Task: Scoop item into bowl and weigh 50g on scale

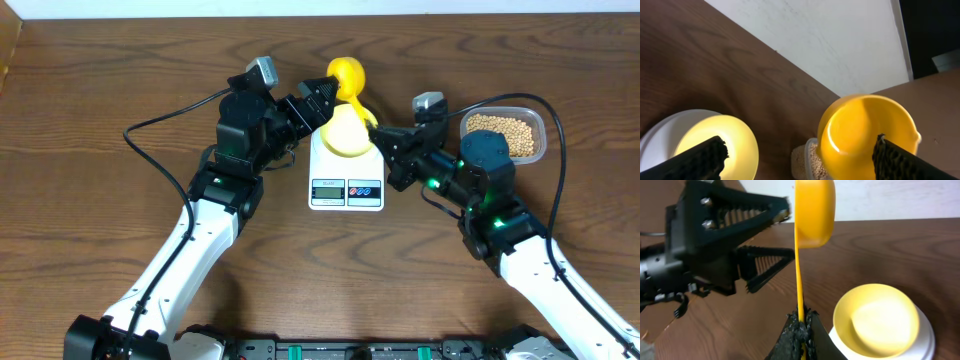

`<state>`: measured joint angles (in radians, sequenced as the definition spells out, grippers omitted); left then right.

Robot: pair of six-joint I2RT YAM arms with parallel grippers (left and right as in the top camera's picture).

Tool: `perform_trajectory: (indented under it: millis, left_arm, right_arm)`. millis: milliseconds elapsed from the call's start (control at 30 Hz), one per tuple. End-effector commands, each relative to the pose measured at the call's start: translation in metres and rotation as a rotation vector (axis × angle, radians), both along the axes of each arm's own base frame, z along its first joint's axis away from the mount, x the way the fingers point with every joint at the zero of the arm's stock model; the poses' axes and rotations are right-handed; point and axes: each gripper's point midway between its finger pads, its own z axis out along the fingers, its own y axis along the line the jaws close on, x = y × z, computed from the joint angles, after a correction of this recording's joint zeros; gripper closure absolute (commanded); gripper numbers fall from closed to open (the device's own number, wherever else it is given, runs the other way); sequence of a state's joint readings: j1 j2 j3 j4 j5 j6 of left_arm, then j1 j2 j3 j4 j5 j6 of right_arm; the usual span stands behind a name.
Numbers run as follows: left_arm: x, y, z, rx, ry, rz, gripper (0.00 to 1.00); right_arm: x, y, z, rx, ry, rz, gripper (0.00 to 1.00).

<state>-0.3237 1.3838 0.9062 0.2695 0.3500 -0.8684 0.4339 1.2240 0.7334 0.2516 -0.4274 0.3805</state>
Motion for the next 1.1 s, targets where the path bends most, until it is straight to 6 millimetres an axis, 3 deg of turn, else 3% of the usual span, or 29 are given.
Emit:
perform_trajectory:
  millis: [0,133,200,400,600,667,1067]
  left_arm:
    - [0.001,0.0,0.005,-0.012,-0.009,0.0,0.17]
    - [0.0,0.0,0.005,-0.012,-0.008,0.0,0.28]
    - [0.0,0.0,0.005,-0.012,-0.008,0.0,0.39]
    - [0.001,0.0,0.006,-0.013,-0.011,0.0,0.52]
    - [0.001,0.0,0.006,-0.013,-0.011,0.0,0.53]
    - [0.001,0.0,0.006,-0.013,-0.011,0.0,0.58]
    - [0.001,0.0,0.006,-0.013,-0.011,0.0,0.59]
  right_arm:
    - [-0.008,0.014,0.012,-0.019,-0.071,0.059,0.98]
    - [-0.012,0.019,0.012,-0.018,-0.071,0.074,0.98]
    - [-0.012,0.019,0.012,-0.019,-0.071,0.073,0.98]
    - [-0.012,0.018,0.01,-0.025,-0.061,0.069,0.98]
    - [-0.02,0.027,0.005,-0.047,-0.064,0.104,0.98]
    - [-0.023,0.03,0.006,-0.057,-0.078,0.115,0.98]
    - [-0.018,0.027,0.004,-0.085,-0.099,0.089,0.99]
